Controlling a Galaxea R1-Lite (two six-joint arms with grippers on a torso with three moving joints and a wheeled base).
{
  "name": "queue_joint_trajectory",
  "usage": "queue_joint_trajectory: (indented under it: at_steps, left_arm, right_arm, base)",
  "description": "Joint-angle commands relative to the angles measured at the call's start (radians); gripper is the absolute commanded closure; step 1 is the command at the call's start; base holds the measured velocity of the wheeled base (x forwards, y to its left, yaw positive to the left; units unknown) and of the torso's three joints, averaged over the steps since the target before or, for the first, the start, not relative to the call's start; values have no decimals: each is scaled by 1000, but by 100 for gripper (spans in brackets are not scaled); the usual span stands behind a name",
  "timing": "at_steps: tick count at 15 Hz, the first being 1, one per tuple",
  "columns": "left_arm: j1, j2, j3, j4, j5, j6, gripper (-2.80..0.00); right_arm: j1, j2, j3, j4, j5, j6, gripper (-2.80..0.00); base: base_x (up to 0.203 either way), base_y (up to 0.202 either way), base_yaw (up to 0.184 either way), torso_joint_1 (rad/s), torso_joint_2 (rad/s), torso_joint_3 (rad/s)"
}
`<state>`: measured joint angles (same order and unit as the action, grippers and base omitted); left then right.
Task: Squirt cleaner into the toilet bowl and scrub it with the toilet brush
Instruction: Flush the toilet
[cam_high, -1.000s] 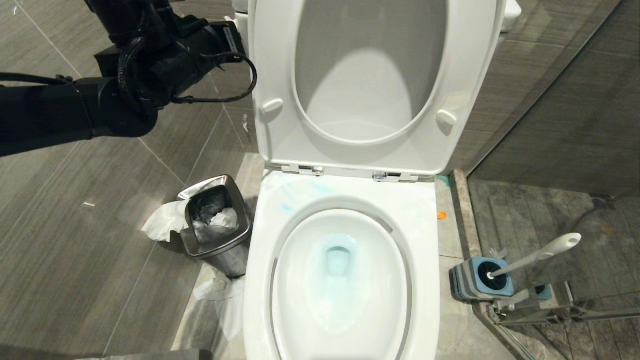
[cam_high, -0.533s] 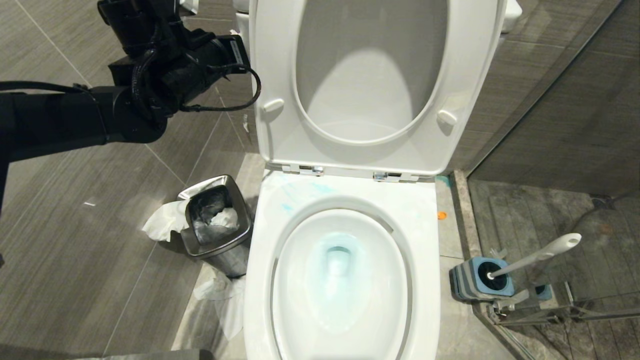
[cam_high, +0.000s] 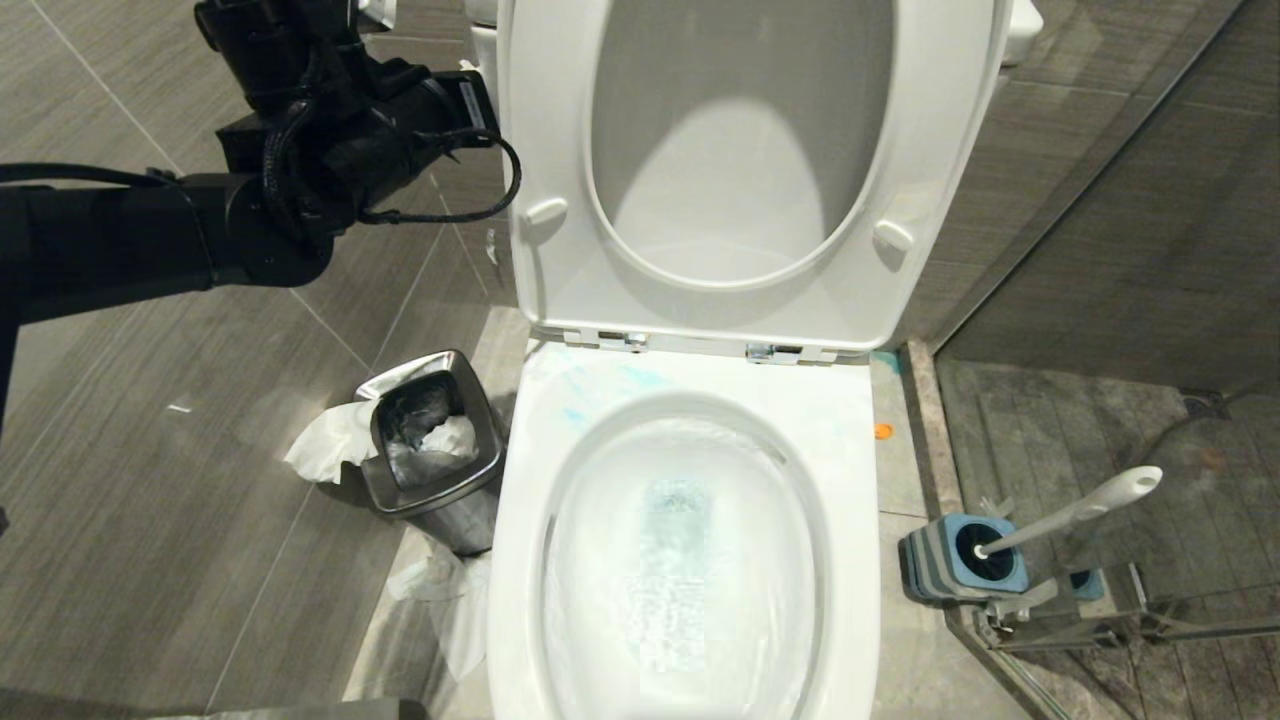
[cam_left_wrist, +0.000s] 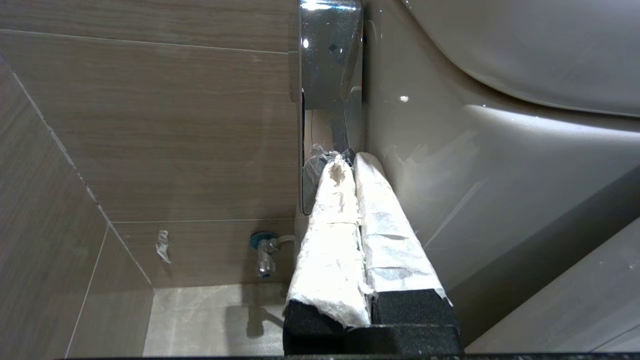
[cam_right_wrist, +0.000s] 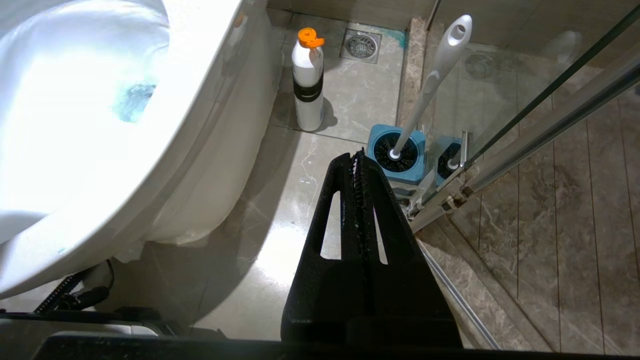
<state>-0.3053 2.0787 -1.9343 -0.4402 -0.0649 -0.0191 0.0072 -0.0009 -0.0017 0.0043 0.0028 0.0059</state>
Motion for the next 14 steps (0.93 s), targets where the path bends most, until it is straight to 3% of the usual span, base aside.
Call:
queue_joint_trajectory:
  at_steps: [1,7,11,14]
  left_arm:
    - [2,-9,3,-2,-1,-1,0]
    - [2,-67,2,3,-3,-1,0]
    - [3,-193,0,103,-3,-1,0]
    - [3,-288,0,113,-5,-2,0]
  right_arm:
    - [0,1,0,0,0,0,0]
    - [0,1,0,0,0,0,0]
    - [0,1,0,0,0,0,0]
    - [0,1,0,0,0,0,0]
  base:
    - [0,0,0,0,0,0]
    - [0,0,0,0,0,0]
    - [0,0,0,0,0,0]
    - [0,0,0,0,0,0]
